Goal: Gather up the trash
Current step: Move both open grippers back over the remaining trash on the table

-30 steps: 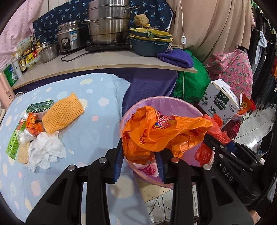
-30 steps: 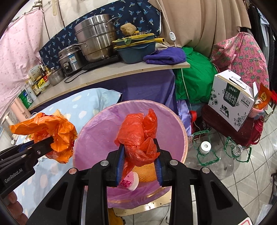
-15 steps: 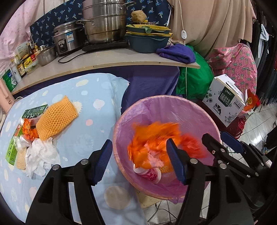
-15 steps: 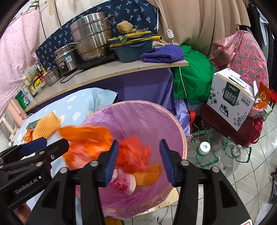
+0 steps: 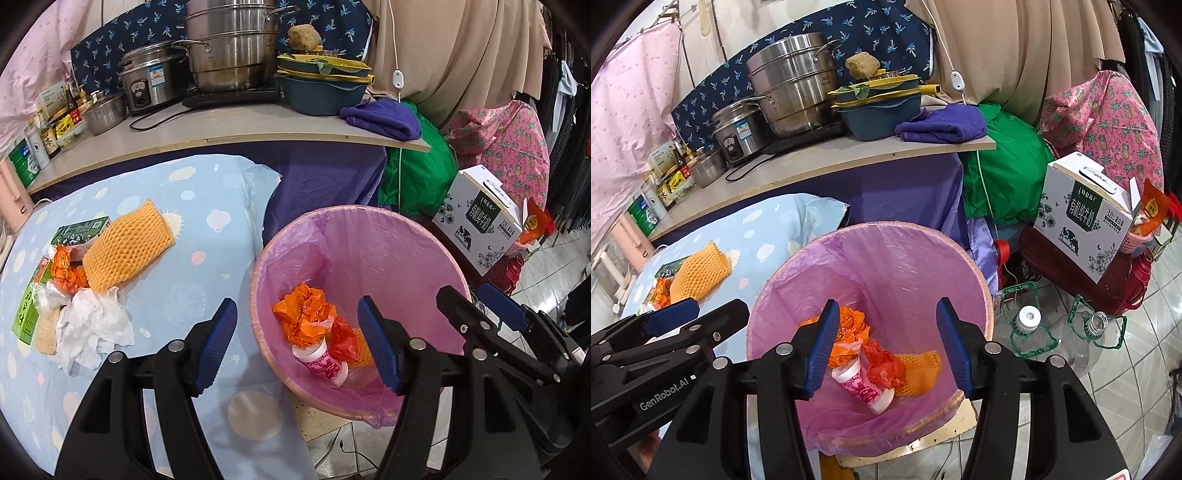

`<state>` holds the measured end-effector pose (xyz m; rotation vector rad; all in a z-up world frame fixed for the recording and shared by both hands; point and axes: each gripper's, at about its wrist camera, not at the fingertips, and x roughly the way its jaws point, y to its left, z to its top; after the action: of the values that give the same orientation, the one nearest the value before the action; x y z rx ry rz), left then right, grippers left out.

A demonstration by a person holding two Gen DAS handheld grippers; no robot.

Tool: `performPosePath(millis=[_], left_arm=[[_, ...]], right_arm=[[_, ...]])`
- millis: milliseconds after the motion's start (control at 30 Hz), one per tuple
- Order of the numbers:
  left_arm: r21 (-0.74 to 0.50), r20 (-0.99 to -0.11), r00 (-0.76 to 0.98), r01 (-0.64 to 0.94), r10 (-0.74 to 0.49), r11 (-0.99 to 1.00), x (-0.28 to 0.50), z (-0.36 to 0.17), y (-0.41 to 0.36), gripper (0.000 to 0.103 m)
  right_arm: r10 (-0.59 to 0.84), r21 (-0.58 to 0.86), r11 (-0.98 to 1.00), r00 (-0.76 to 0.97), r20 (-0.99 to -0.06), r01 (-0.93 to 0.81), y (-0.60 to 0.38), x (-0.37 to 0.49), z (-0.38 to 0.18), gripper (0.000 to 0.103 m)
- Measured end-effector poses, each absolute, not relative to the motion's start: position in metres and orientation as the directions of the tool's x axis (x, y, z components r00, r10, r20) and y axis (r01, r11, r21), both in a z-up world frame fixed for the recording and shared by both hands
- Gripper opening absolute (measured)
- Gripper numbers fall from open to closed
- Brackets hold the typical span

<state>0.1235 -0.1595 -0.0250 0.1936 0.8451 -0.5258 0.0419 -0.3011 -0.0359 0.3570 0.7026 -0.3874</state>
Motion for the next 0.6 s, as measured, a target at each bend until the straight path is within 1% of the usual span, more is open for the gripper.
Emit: performPosePath(millis=[300,500,600], left_arm=[[-0.067,-0.754,0.549,0.482,-0.361,0.874,0.126,-0.023,-0.133,0.064],[-0.079,-0.761,0.554,0.436,-0.337,0.896,0.13,-0.025,-0.104,0.065],[-0.094,-0.765,0.559,0.396,-0.321,0.913,0.134,-0.027,-0.083,0.069]], right_arm=[[-0.206,0.174,0.888,0.705,-0.678,0.426,-0.281,0.047,-0.03,0.053],[-0.177,0.168,0.907,0.713,-0.678,0.385,-0.258,0.055,-0.028,0.054],[-0.154,0.169,0.918,0.716,-0.681,0.358,-0.243,0.06,-0.028,0.054]])
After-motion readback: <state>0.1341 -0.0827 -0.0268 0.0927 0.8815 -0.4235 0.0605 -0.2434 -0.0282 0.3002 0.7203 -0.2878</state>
